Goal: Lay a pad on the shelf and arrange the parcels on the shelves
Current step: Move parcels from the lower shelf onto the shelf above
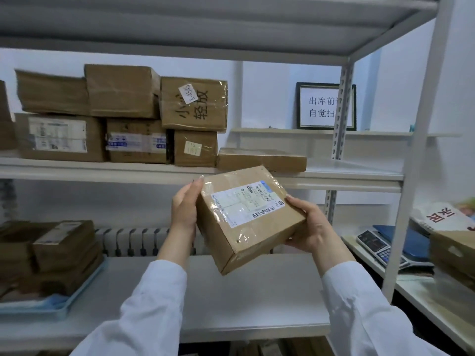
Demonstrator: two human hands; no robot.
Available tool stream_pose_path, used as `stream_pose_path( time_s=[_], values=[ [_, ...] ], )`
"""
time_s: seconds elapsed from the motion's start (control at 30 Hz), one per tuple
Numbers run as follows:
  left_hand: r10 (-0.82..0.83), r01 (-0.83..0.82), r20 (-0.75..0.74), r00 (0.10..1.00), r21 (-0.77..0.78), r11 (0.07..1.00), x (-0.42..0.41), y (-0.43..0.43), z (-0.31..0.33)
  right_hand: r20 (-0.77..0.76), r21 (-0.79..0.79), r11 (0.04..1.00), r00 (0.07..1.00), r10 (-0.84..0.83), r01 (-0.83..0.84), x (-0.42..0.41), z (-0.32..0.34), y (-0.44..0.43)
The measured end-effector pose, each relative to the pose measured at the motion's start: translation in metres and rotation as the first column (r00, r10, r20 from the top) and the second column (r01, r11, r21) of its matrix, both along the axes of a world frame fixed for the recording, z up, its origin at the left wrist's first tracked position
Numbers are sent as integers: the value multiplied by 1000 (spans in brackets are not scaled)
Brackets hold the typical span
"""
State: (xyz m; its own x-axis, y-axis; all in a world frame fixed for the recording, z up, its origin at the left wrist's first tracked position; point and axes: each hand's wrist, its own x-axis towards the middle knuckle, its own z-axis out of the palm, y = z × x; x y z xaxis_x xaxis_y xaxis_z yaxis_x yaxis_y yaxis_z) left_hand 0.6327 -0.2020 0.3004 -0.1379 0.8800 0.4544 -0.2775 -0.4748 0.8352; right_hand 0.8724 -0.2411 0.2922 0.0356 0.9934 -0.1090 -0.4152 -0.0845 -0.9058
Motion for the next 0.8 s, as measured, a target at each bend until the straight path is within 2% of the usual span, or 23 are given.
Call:
stream_pose_path(
  time_s=[0.2,0.3,0.43,0.53,0.67,0.8],
  values=[
    [-40,42,-51,998,34,999,6,-16,23,-197,158,985,979,-44,76,-6,10,-6],
    [-96,101,-122,988,32,994,6,-21,30,-301,204,974,953,-32,97,-4,20,-11],
    [-224,233,-188,956,26,972,9,-25,41,-306,288,942,949,-79,171,-3,47,-17],
    [-281,284,-116,953,15,959,15,-22,54,-256,357,910,959,-124,213,0,67,-21],
    [-294,294,32,955,11,956,29,-13,75,-357,426,856,923,-140,294,8,87,-14],
    [-228,237,217,949,-18,971,59,-5,87,-206,519,789,944,-257,328,1,87,-5]
  ],
)
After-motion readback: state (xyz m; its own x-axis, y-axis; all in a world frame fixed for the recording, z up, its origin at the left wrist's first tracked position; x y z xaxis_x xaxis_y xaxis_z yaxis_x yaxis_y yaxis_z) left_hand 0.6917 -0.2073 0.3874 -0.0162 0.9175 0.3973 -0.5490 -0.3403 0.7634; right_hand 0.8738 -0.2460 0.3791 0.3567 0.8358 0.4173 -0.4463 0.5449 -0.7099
